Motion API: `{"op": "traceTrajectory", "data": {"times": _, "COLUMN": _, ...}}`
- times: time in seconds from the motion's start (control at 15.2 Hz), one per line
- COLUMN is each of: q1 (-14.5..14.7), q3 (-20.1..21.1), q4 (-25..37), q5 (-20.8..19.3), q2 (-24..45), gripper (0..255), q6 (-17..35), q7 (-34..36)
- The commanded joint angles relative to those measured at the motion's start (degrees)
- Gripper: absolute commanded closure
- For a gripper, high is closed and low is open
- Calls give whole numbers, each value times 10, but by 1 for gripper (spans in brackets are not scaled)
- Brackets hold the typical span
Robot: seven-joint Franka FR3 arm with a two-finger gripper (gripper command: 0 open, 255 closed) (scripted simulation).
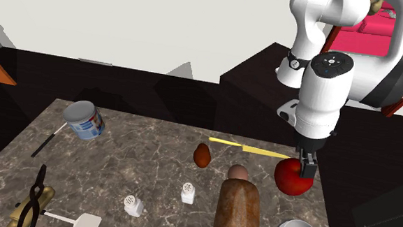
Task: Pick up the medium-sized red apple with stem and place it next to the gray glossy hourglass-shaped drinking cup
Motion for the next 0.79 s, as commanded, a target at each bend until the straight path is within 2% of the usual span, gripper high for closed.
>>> {"op": "traceTrajectory", "data": {"times": 0.0, "q1": 0, "q3": 0, "q4": 0, "q5": 0, "q2": 0, "gripper": 0, "q6": 0, "q7": 0}}
{"op": "traceTrajectory", "data": {"times": 0.26, "q1": -10, "q3": -8, "q4": -2, "q5": -12, "q2": -70, "gripper": 0, "q6": -71, "q7": 8}}
{"op": "traceTrajectory", "data": {"times": 0.73, "q1": -10, "q3": -8, "q4": -2, "q5": -12, "q2": -70, "gripper": 0, "q6": -71, "q7": 8}}
